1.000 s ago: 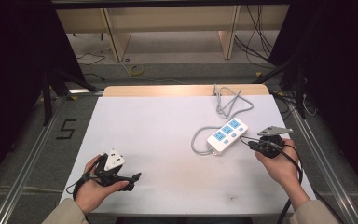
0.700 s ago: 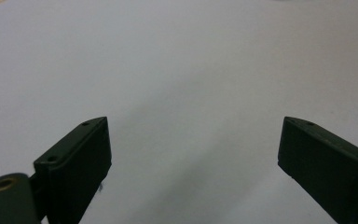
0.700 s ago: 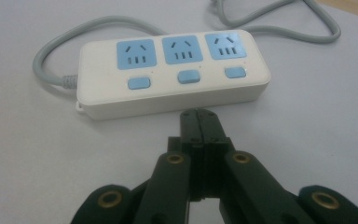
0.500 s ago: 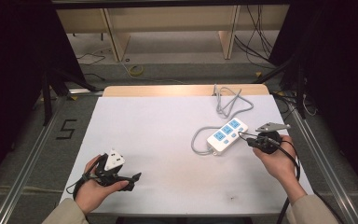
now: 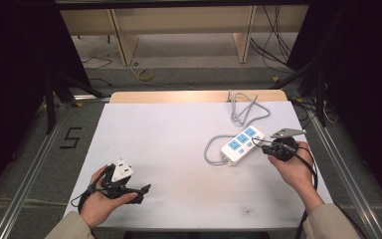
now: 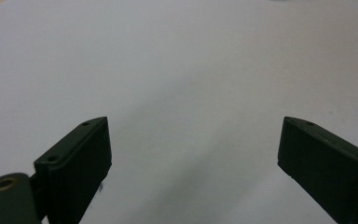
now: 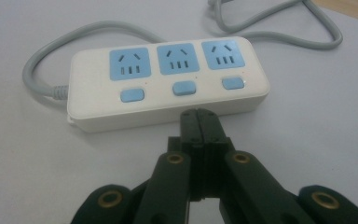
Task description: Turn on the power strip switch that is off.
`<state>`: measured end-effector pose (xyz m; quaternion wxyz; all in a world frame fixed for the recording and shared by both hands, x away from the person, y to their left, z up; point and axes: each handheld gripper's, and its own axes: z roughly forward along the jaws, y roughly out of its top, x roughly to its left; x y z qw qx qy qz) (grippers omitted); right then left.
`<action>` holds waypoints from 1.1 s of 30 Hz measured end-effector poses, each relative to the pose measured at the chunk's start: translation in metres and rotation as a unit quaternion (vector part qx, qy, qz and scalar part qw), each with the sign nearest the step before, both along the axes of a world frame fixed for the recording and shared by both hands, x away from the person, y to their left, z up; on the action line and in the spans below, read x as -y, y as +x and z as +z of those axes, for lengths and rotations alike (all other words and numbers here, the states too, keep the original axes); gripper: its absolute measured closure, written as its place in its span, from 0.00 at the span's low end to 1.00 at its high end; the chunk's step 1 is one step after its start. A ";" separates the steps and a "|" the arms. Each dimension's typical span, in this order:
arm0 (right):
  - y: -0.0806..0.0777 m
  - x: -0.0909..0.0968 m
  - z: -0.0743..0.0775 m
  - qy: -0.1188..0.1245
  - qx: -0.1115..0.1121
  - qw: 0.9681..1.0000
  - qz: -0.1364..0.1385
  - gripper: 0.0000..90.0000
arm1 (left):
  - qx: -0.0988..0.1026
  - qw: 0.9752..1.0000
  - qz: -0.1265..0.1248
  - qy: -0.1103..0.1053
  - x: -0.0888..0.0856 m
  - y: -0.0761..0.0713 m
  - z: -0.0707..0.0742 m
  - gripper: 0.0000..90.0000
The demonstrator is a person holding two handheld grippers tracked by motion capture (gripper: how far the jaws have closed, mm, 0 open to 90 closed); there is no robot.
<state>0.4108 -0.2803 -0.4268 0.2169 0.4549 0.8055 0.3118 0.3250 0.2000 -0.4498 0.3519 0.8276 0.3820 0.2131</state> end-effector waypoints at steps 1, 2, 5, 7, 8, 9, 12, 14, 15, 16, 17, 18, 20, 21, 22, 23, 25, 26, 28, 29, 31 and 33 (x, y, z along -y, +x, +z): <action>0.000 0.000 0.000 0.000 0.000 1.000 0.000 1.00 | 0.000 1.000 0.000 0.000 0.000 0.000 0.000 0.10; 0.001 0.000 0.000 0.000 0.001 1.000 0.000 1.00 | 0.000 1.000 0.000 0.000 0.000 0.000 0.000 0.10; 0.002 -0.001 0.000 -0.001 -0.001 1.000 0.001 1.00 | 0.000 1.000 0.000 0.000 0.000 0.000 0.000 0.10; 0.003 -0.002 0.000 -0.002 0.000 1.000 0.002 1.00 | 0.000 1.000 -0.001 0.000 0.000 0.000 0.000 0.10; 0.004 -0.003 0.000 -0.002 0.000 1.000 0.002 1.00 | 0.000 1.000 -0.001 0.000 0.000 0.000 0.000 0.10; 0.004 -0.003 0.000 -0.003 0.000 1.000 0.003 1.00 | 0.000 1.000 -0.001 -0.001 0.000 0.000 0.000 0.10; 0.005 -0.004 0.001 -0.004 -0.001 1.000 0.004 1.00 | 0.000 1.000 -0.001 0.000 0.000 0.000 0.000 0.10; 0.006 -0.004 0.001 -0.003 -0.002 1.000 0.004 1.00 | 0.000 1.000 -0.001 -0.001 0.000 0.000 0.000 0.11; 0.007 -0.004 0.001 -0.003 -0.002 1.000 0.004 1.00 | 0.000 1.000 -0.001 0.000 0.000 0.000 0.000 0.10; 0.007 -0.004 0.001 -0.003 -0.002 1.000 0.004 1.00 | 0.000 1.000 -0.001 0.000 0.000 0.000 0.000 0.10; 0.008 -0.004 0.001 -0.003 -0.002 1.000 0.003 1.00 | 0.000 1.000 -0.001 -0.001 0.000 0.000 0.000 0.10; 0.008 -0.004 0.001 -0.002 -0.003 1.000 0.003 1.00 | 0.000 1.000 -0.001 -0.001 0.000 0.000 0.000 0.11; 0.009 -0.004 0.001 -0.002 -0.005 1.000 0.002 1.00 | 0.000 1.000 -0.001 0.000 0.000 0.000 0.000 0.11; 0.010 -0.004 0.001 -0.002 -0.005 1.000 0.002 1.00 | 0.000 1.000 -0.001 -0.001 0.000 0.000 0.000 0.11; 0.010 -0.005 0.001 -0.002 -0.005 1.000 0.003 1.00 | 0.000 1.000 -0.001 -0.001 0.000 0.000 0.000 0.10; 0.011 -0.005 0.001 -0.002 -0.006 1.000 0.003 1.00 | 0.000 1.000 -0.002 -0.001 0.000 0.000 0.000 0.11; 0.011 -0.005 0.001 -0.002 -0.008 1.000 0.002 1.00 | 0.000 1.000 -0.001 -0.001 0.000 0.000 0.000 0.11; 0.012 -0.005 0.001 -0.004 -0.008 1.000 0.002 1.00 | 0.000 1.000 -0.001 0.000 0.000 0.000 0.000 0.11; 0.013 -0.006 0.001 -0.004 -0.009 1.000 0.003 1.00 | 0.000 1.000 -0.001 0.000 0.000 0.000 0.000 0.11; 0.013 -0.006 0.001 -0.004 -0.009 1.000 0.002 1.00 | 0.000 1.000 -0.001 0.000 0.000 0.000 0.000 0.11; 0.014 -0.006 0.001 -0.004 -0.010 1.000 0.003 1.00 | 0.000 1.000 -0.002 -0.001 0.000 0.000 0.000 0.11; 0.015 -0.007 0.001 -0.004 -0.012 1.000 0.003 1.00 | 0.000 1.000 -0.002 -0.001 0.001 0.000 0.000 0.11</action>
